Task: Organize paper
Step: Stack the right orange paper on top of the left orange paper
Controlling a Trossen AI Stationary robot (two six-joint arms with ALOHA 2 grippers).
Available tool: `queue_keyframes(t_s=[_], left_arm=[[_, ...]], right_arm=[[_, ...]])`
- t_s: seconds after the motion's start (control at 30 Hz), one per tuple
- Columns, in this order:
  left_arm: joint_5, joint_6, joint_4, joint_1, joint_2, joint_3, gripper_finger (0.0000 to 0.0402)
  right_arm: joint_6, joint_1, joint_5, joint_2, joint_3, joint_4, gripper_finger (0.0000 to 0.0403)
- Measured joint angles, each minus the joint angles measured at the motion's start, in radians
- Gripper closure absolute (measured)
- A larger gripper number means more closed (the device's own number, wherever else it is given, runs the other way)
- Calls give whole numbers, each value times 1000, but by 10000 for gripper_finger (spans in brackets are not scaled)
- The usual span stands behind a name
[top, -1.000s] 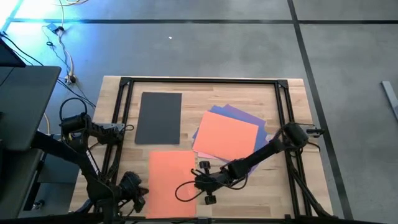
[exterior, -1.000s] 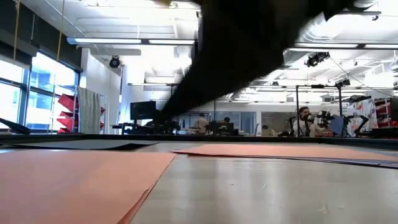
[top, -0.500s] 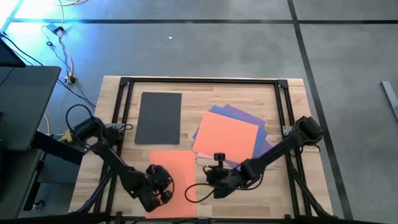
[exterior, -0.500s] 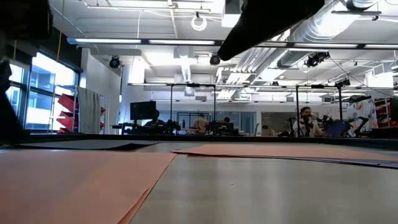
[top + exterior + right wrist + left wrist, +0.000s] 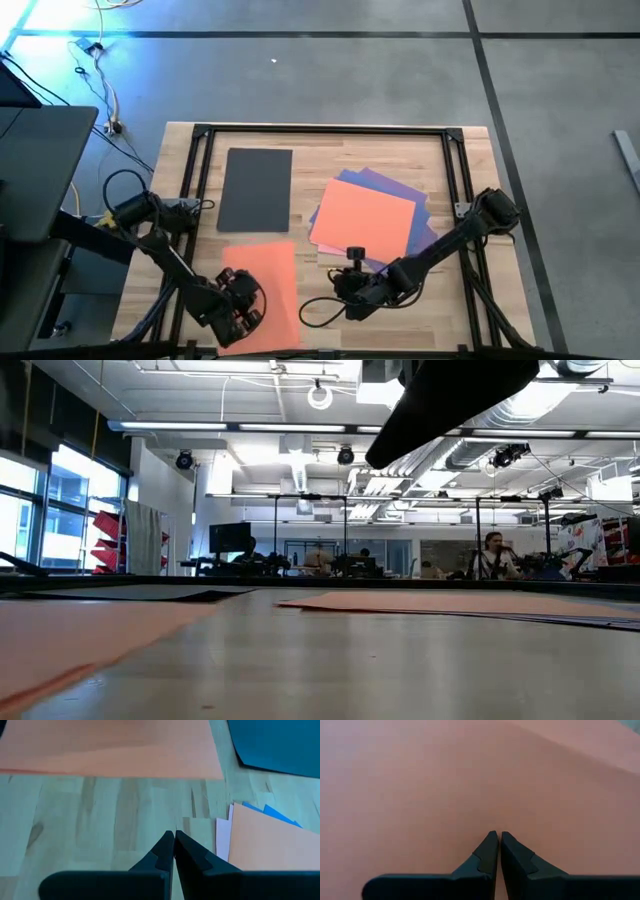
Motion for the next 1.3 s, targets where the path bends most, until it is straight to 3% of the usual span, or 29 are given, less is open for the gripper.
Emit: queue_keyframes(t_s=[0.13, 0.53, 1.07, 1.3], left_arm=[[8, -11, -92, -23, 1, -1, 401], [6, 313, -90, -10, 2, -2, 401], [-12, 251, -113, 2, 5, 10, 402], [3, 243, -364, 5, 8, 141, 401]], right_arm=[[-1, -1, 0, 0, 0, 5, 403], [-27, -2, 0, 0, 1, 15, 403], [-28, -1, 0, 0, 1, 16, 403], [2, -2, -22, 0, 2, 50, 403]])
